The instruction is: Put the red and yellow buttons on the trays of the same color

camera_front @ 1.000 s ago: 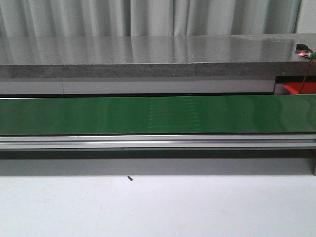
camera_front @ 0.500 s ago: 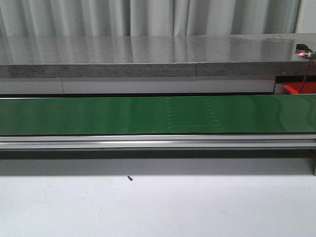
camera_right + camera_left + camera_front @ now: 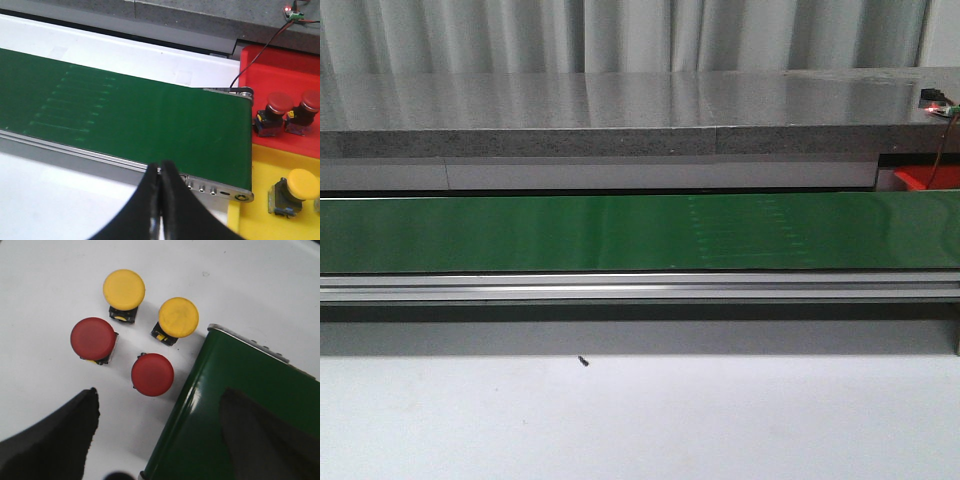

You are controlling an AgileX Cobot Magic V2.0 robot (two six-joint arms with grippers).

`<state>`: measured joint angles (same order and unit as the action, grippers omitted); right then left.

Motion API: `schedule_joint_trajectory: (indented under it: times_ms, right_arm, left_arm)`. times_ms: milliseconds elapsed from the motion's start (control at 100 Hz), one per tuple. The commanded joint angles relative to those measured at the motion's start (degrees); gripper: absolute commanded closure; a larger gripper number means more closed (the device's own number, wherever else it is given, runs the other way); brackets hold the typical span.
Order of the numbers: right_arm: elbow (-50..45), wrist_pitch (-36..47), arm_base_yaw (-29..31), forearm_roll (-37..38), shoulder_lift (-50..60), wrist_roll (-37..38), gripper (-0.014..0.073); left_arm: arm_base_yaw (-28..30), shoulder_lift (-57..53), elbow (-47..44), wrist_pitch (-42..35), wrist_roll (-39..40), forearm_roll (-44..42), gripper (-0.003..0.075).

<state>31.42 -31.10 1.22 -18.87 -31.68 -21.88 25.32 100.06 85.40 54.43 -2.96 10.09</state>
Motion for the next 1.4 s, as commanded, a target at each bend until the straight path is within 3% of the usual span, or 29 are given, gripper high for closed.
schedule_joint_trajectory:
  times_ms: [0,470,1390]
  right_arm:
    - [1.48,3.33,-0.09,-0.5,0.13,-0.11,0.0662]
    - [1.48,3.33,-0.09,-0.5,0.13,-0.11,0.0662]
    - [1.48,3.28,-0.09,-0.5,0.13,-0.11,0.0662]
  left_arm:
    - [0.05,0.01,2.41,-1.41,0.69,1.28,0.0218]
    - [0.05,7.58,2.41,-1.9,1.13,2.53,0.0218]
    - [0.05,10.7,2.41,-3.9,3.63,3.38,0.0218]
